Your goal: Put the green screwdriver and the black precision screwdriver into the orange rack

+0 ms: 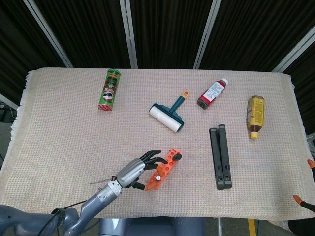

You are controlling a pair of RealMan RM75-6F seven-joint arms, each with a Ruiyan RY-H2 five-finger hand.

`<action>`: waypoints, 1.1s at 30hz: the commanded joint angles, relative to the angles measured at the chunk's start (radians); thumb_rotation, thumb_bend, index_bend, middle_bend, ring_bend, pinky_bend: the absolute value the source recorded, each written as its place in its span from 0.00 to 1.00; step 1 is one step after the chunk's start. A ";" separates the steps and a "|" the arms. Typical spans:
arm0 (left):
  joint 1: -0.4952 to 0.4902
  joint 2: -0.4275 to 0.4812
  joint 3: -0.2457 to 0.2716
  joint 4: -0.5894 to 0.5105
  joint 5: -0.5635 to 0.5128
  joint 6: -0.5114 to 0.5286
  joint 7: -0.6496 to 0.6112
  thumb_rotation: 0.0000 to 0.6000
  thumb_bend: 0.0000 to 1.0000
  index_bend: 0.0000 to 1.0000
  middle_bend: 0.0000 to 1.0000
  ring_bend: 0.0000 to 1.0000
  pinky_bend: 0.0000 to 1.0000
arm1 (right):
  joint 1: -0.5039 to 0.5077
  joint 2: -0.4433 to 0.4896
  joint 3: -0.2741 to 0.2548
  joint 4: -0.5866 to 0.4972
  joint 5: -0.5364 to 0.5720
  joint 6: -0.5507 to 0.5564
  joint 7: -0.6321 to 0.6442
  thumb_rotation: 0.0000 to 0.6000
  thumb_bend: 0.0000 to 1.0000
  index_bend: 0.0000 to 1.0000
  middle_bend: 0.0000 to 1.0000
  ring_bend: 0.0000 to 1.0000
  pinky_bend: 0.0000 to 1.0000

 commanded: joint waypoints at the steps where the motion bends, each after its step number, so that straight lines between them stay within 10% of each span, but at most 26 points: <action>1: 0.001 0.000 0.001 0.003 -0.003 -0.002 0.000 1.00 0.59 0.59 0.19 0.00 0.00 | 0.000 0.000 0.000 0.000 0.001 -0.001 0.000 1.00 0.00 0.00 0.00 0.00 0.00; 18: 0.004 0.000 -0.006 0.010 0.002 0.009 0.016 1.00 0.59 0.55 0.17 0.00 0.00 | -0.001 -0.001 0.000 0.001 0.002 -0.001 0.002 1.00 0.00 0.00 0.00 0.00 0.00; 28: 0.003 0.025 0.006 -0.011 0.030 0.022 0.031 0.94 0.51 0.08 0.00 0.00 0.00 | 0.000 -0.001 0.000 0.003 0.000 -0.002 0.006 1.00 0.00 0.00 0.00 0.00 0.00; 33: 0.005 0.037 0.012 -0.022 0.042 0.032 0.031 0.91 0.50 0.00 0.00 0.00 0.00 | -0.002 -0.002 0.000 0.005 0.001 -0.002 0.007 1.00 0.00 0.00 0.00 0.00 0.00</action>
